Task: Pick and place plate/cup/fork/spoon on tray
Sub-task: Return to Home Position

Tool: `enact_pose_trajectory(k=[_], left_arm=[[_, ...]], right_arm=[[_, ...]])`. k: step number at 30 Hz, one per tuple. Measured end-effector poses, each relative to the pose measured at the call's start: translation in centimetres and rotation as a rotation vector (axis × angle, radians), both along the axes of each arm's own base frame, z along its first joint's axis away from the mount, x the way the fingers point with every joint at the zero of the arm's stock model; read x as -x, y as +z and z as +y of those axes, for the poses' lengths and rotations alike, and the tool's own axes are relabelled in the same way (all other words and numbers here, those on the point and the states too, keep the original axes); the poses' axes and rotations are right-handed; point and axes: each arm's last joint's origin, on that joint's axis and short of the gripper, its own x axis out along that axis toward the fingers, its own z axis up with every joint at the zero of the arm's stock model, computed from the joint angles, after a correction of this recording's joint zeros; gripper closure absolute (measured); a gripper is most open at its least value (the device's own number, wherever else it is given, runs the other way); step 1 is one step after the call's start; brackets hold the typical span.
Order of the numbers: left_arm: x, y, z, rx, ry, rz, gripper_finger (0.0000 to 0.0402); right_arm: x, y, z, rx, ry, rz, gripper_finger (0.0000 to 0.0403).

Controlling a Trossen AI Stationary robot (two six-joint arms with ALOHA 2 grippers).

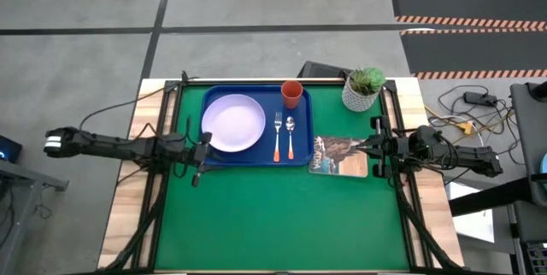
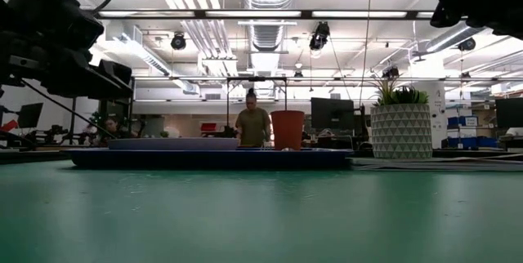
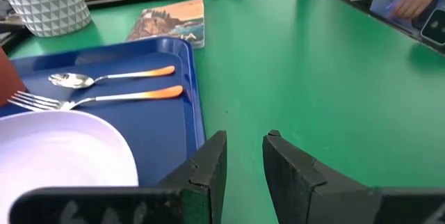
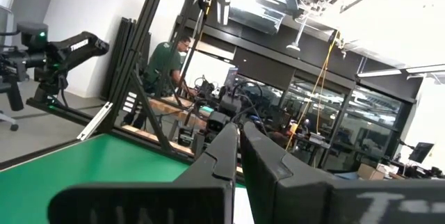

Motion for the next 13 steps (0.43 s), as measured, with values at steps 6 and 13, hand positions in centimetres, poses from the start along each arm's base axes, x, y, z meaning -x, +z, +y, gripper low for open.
enact_pose_trajectory(k=[6, 13], left_arm=[[-0.14, -0.40, 0.01, 0.001, 0.000, 0.037, 0.0327], [-0.29, -0.90, 0.01, 0.002, 0.001, 0.082, 0.0327]], right_arm=[[0.00, 0.00, 0.00, 0.000, 0.000, 0.000, 0.0394], [0.00, 0.00, 0.00, 0.000, 0.000, 0.000, 0.0394]])
